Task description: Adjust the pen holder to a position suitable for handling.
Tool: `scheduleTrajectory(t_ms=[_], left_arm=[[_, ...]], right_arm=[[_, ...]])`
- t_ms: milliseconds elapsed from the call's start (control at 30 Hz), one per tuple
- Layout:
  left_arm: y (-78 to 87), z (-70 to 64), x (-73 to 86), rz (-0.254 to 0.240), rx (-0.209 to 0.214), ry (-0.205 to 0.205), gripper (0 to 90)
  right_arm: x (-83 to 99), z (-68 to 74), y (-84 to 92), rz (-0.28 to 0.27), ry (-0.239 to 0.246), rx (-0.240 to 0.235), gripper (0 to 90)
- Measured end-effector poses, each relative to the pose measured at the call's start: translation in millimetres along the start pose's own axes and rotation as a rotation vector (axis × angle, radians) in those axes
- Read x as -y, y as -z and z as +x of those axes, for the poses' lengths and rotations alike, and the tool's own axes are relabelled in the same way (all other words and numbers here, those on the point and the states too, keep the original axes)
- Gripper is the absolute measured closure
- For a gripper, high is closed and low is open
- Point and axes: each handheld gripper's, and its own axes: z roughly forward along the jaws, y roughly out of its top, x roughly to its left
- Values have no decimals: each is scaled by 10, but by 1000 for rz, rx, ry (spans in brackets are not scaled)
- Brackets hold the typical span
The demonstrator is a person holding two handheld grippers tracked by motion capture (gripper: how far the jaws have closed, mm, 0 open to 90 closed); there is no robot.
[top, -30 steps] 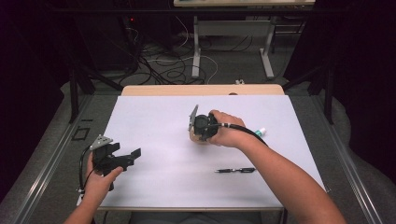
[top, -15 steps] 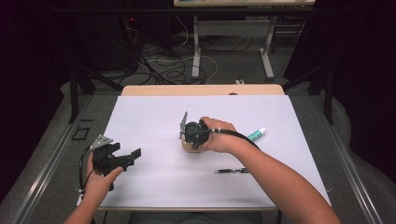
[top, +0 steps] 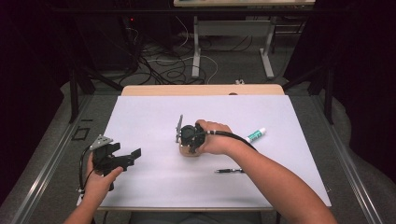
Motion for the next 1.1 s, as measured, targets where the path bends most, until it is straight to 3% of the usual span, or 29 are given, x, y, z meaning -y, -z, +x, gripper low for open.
scheduleTrajectory(t_ms=[367,900,1100], left_arm=[[0,3,-1,2,1,0,29],[1,0,-2,1,2,-2,29],[-3,2,-1,-1,2,0,28]], right_arm=[[-55,8,-59,8,5,-44,824],[-77,-21,-119,8,-17,-54,820],[-69,-28,-117,0,8,-54,817]])
